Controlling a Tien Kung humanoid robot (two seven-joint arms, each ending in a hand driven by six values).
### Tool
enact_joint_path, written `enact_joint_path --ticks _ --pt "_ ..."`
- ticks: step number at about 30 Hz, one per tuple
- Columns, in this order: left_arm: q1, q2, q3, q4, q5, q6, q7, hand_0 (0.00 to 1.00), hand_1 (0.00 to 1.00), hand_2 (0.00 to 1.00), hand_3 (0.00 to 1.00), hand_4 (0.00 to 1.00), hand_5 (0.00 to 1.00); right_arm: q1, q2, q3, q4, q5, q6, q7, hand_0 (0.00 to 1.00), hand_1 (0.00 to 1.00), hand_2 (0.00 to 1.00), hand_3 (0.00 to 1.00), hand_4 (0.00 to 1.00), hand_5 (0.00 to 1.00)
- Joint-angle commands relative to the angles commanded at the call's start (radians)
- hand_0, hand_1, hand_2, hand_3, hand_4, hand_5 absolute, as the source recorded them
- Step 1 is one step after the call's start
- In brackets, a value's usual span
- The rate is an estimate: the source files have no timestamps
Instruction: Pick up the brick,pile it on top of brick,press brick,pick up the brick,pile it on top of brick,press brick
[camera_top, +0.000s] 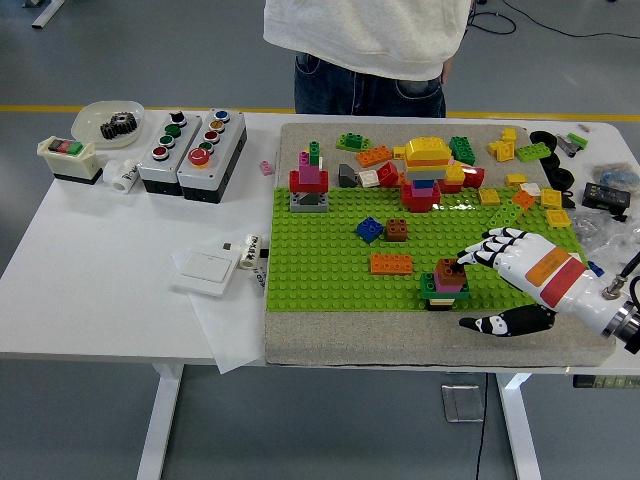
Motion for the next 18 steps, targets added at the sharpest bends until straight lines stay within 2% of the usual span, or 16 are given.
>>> enact_joint_path --ticks 18 --pt "-0.001 0.001 0.007 -0.001 -0.007 -0.006 -0.001 0.708 0.706 0.759 0.648 0.747 0.642 0.001 -0.007 0.043 0.029 0.018 -0.004 0.003 0.813 0.725 0.763 0.69 0.913 0.762"
